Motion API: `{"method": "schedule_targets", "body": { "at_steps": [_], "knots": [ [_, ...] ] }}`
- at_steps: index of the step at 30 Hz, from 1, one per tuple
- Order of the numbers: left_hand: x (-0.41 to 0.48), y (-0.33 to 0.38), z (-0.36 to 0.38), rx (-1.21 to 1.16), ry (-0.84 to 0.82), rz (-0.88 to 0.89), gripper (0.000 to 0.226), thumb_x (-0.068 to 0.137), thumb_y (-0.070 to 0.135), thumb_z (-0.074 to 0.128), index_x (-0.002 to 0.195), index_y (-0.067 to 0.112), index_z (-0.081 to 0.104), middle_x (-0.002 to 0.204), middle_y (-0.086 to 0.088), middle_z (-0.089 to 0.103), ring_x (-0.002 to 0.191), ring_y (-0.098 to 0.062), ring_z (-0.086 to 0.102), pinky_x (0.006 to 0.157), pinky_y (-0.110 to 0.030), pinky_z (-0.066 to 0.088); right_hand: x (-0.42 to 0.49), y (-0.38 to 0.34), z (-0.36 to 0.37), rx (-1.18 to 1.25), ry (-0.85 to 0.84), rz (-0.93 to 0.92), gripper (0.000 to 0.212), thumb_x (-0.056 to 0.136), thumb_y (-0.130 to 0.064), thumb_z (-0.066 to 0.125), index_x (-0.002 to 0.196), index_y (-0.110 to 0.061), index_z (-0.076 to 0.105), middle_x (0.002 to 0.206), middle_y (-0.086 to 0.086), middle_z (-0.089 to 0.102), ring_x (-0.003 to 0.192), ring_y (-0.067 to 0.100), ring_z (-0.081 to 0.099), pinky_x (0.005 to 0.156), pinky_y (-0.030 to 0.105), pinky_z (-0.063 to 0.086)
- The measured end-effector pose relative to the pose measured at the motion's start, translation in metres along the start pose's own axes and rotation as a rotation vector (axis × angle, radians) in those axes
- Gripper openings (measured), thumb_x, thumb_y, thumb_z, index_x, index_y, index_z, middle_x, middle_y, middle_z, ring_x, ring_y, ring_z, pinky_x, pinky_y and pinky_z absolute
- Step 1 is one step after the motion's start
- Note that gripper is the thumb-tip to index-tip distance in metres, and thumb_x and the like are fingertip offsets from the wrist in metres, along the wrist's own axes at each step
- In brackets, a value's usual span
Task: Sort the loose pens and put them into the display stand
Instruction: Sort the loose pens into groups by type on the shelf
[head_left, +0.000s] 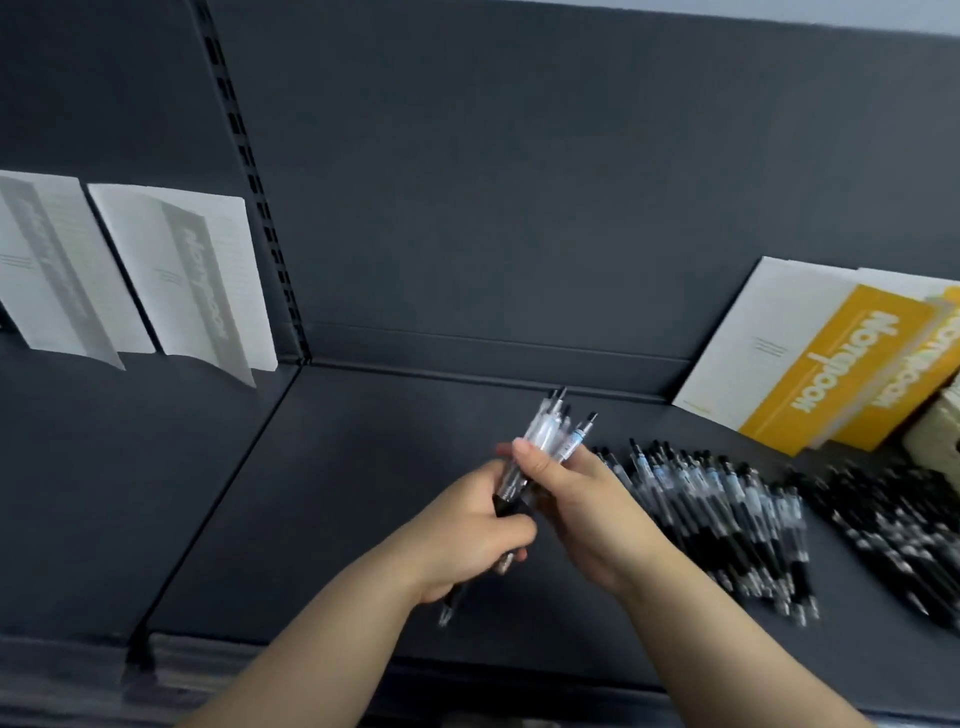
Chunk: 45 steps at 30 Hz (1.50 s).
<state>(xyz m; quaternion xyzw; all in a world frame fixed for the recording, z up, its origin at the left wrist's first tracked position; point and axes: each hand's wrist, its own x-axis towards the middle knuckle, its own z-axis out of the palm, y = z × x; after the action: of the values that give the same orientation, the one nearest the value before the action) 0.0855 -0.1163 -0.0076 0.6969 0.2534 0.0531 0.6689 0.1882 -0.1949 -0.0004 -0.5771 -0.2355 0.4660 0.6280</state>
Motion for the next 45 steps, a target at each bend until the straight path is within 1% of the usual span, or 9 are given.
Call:
{"method": "schedule_targets", "body": {
  "at_steps": [8, 13, 17, 22, 26, 30, 34, 38, 45],
  "knots": [
    [0.009, 0.016, 0.055, -0.618, -0.092, -0.180, 0.031, 0.089, 0.035, 0.051, 0.098, 0.008, 0.063, 0.074, -0.009, 0.062, 0.059, -0.016, 0.057, 0.036, -0.017, 0.031, -0.019, -0.017, -0.043, 0.396, 0.096, 0.086, 0.017, 0.081, -0.024, 0.055, 0.073, -0.019, 0.069, 0.088, 0.004, 0.074, 0.076, 0.025, 0.066, 0.049, 0.027, 0.040],
    [0.021, 0.014, 0.080, -0.637, 0.104, -0.258, 0.028, 0.098, 0.023, 0.044, 0.098, 0.007, 0.068, 0.081, -0.008, 0.072, 0.067, -0.017, 0.068, 0.045, -0.021, 0.049, -0.023, -0.025, -0.085, 0.560, 0.261, -0.015, 0.013, 0.091, -0.011, 0.049, 0.081, -0.010, 0.056, 0.084, 0.011, 0.073, 0.076, 0.021, 0.071, 0.079, 0.032, 0.052],
    [0.035, 0.017, 0.080, -0.579, 0.162, -0.273, 0.037, 0.100, 0.028, 0.041, 0.100, 0.004, 0.069, 0.081, -0.006, 0.068, 0.068, -0.013, 0.061, 0.056, -0.025, 0.047, -0.039, -0.038, -0.129, 0.278, 0.380, -0.022, 0.009, 0.090, -0.009, 0.055, 0.082, -0.005, 0.058, 0.065, 0.009, 0.066, 0.052, 0.018, 0.062, 0.056, 0.029, 0.051],
    [0.062, 0.019, 0.094, -0.363, 0.358, -0.265, 0.034, 0.100, 0.029, 0.042, 0.104, 0.005, 0.066, 0.070, 0.000, 0.044, 0.058, -0.012, 0.039, 0.048, -0.024, 0.032, -0.045, -0.036, -0.171, -0.363, 0.407, 0.086, 0.017, 0.083, -0.025, 0.063, 0.076, -0.011, 0.058, 0.068, 0.013, 0.049, 0.060, 0.022, 0.048, 0.062, 0.035, 0.040],
    [0.077, 0.029, 0.119, -0.157, 0.362, -0.211, 0.039, 0.099, 0.036, 0.040, 0.126, 0.011, 0.053, 0.096, -0.002, 0.058, 0.096, -0.021, 0.055, 0.088, -0.035, 0.042, -0.032, -0.038, -0.166, -0.806, 0.362, 0.074, 0.026, 0.087, -0.035, 0.058, 0.081, -0.010, 0.050, 0.068, 0.006, 0.051, 0.061, 0.020, 0.045, 0.055, 0.029, 0.033],
    [0.080, 0.021, 0.128, 0.096, 0.276, -0.182, 0.006, 0.096, 0.033, 0.048, 0.095, 0.030, 0.053, 0.109, 0.005, 0.053, 0.093, -0.010, 0.052, 0.086, -0.030, 0.042, -0.036, -0.042, -0.168, -1.180, 0.349, 0.017, 0.033, 0.090, -0.039, 0.054, 0.107, -0.011, 0.053, 0.093, 0.006, 0.057, 0.091, 0.024, 0.053, 0.062, 0.025, 0.035],
    [0.074, 0.010, 0.127, 0.308, 0.305, -0.176, 0.056, 0.096, 0.029, 0.047, 0.146, 0.013, 0.028, 0.151, 0.000, 0.023, 0.128, -0.015, 0.035, 0.104, -0.030, 0.030, -0.053, -0.034, -0.199, -1.214, 0.363, 0.039, 0.052, 0.093, -0.039, 0.050, 0.135, -0.009, 0.045, 0.125, 0.011, 0.052, 0.122, 0.023, 0.045, 0.090, 0.027, 0.039],
    [0.076, 0.004, 0.140, 0.374, 0.361, -0.197, 0.070, 0.095, 0.038, 0.046, 0.151, 0.015, 0.011, 0.159, 0.003, -0.001, 0.146, -0.018, 0.000, 0.116, -0.038, 0.011, -0.064, -0.007, -0.215, -1.174, 0.352, 0.070, 0.065, 0.092, -0.049, 0.047, 0.146, -0.017, 0.029, 0.148, 0.008, 0.031, 0.138, 0.026, 0.026, 0.113, 0.035, 0.024],
    [0.095, 0.001, 0.151, 0.397, 0.383, -0.128, 0.080, 0.089, 0.047, 0.051, 0.151, 0.021, 0.009, 0.159, 0.002, 0.005, 0.146, -0.018, 0.004, 0.118, -0.041, 0.012, -0.054, 0.016, -0.200, -0.917, 0.326, -0.039, 0.073, 0.091, -0.052, 0.045, 0.150, -0.025, 0.012, 0.158, -0.001, 0.002, 0.146, 0.013, 0.000, 0.114, 0.025, 0.008]
  ]
}}
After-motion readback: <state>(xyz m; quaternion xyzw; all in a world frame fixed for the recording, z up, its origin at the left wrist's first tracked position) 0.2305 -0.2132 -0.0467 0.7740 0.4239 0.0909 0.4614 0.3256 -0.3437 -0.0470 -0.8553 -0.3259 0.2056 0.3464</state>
